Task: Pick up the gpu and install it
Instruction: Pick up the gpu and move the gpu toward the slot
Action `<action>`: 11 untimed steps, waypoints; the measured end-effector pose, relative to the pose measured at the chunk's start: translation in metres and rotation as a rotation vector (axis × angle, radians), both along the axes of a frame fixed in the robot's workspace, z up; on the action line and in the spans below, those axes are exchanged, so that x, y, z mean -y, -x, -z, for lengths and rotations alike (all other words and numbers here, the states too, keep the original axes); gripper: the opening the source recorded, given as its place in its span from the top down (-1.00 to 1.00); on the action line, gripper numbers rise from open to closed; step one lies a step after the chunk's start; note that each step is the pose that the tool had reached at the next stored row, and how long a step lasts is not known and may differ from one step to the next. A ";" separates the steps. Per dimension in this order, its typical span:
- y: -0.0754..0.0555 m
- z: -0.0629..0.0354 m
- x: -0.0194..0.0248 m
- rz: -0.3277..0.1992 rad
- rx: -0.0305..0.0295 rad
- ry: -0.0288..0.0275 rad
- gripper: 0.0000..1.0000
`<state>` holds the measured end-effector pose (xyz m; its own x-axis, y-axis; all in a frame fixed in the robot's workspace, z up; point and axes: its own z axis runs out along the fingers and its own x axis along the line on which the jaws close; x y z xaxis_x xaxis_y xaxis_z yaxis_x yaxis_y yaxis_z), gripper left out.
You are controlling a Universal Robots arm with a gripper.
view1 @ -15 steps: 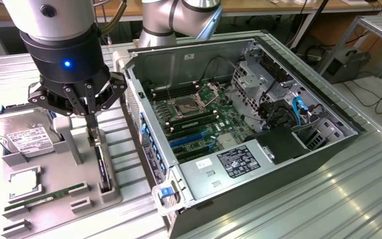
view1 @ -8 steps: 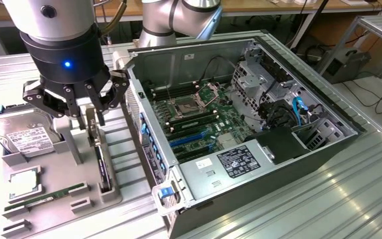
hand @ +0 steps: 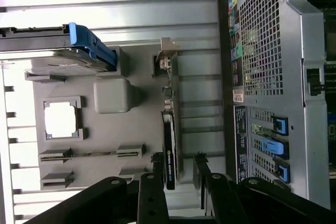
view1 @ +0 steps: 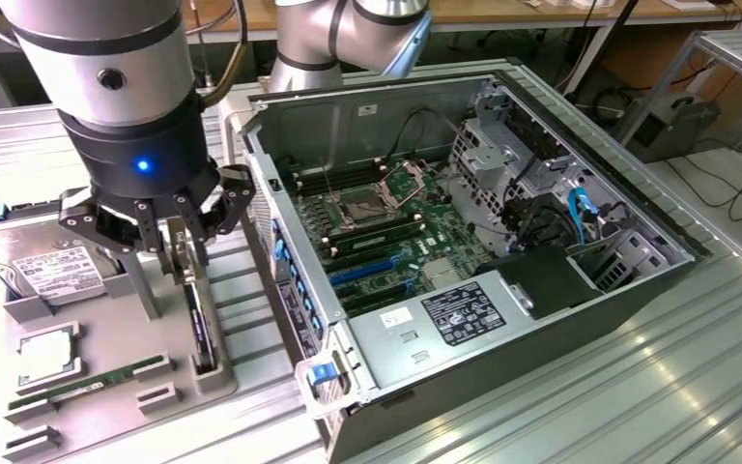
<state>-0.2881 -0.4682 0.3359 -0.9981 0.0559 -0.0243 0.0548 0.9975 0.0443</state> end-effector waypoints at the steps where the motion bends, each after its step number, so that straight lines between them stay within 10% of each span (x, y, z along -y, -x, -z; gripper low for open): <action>1: 0.000 0.0022 0.0005 0.000 0.0000 0.0000 0.28; 11: 0.000 0.0287 0.0030 0.000 0.0000 -0.0001 0.28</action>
<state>-0.2886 -0.4712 0.3072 -0.9981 0.0559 -0.0243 0.0548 0.9975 0.0443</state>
